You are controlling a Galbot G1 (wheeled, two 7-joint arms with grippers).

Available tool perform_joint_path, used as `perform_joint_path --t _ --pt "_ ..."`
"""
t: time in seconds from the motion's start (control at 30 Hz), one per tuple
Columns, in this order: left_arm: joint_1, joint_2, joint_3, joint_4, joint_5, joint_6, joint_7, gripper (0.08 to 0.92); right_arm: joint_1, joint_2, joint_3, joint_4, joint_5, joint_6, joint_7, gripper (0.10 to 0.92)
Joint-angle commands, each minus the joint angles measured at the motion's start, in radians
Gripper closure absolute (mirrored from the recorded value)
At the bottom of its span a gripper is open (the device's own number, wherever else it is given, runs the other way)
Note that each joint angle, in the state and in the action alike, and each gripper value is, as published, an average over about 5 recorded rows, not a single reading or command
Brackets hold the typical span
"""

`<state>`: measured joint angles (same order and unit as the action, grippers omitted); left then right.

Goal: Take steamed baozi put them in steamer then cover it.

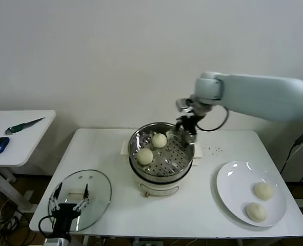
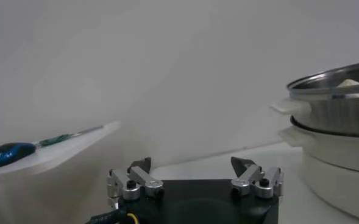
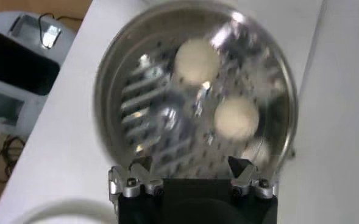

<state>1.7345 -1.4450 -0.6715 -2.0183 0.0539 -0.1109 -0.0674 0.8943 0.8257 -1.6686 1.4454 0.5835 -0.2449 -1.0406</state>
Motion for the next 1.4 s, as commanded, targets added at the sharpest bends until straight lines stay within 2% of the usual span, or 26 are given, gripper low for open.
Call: perform_joint_path --t 0.03,0.3,0.5,0.67,1.4 --pt "-0.001 -0.002 -0.010 0.004 -0.003 0.002 -0.001 0.177 0.052 -0.407 -0.071 0.201 -0.169 0.031 -0.034 0.203" --pt "0.013 -0.013 -0.019 -0.003 -0.001 0.002 -0.002 0.177 -0.312 -0.601 0.149 0.235 -0.411 0.063 -0.044 0.203" --pt "0.023 -0.019 -0.030 -0.004 0.000 0.001 -0.002 0.177 -0.649 -0.635 0.397 0.195 -0.522 0.091 -0.046 0.203" --pt "0.030 -0.022 -0.036 -0.004 -0.004 -0.002 -0.003 0.177 -0.819 -0.638 0.514 0.165 -0.574 0.109 -0.051 0.203" --pt "0.026 -0.030 -0.040 0.031 0.002 -0.008 -0.005 0.177 -0.921 -0.506 0.615 0.015 -0.611 0.116 -0.051 0.203"
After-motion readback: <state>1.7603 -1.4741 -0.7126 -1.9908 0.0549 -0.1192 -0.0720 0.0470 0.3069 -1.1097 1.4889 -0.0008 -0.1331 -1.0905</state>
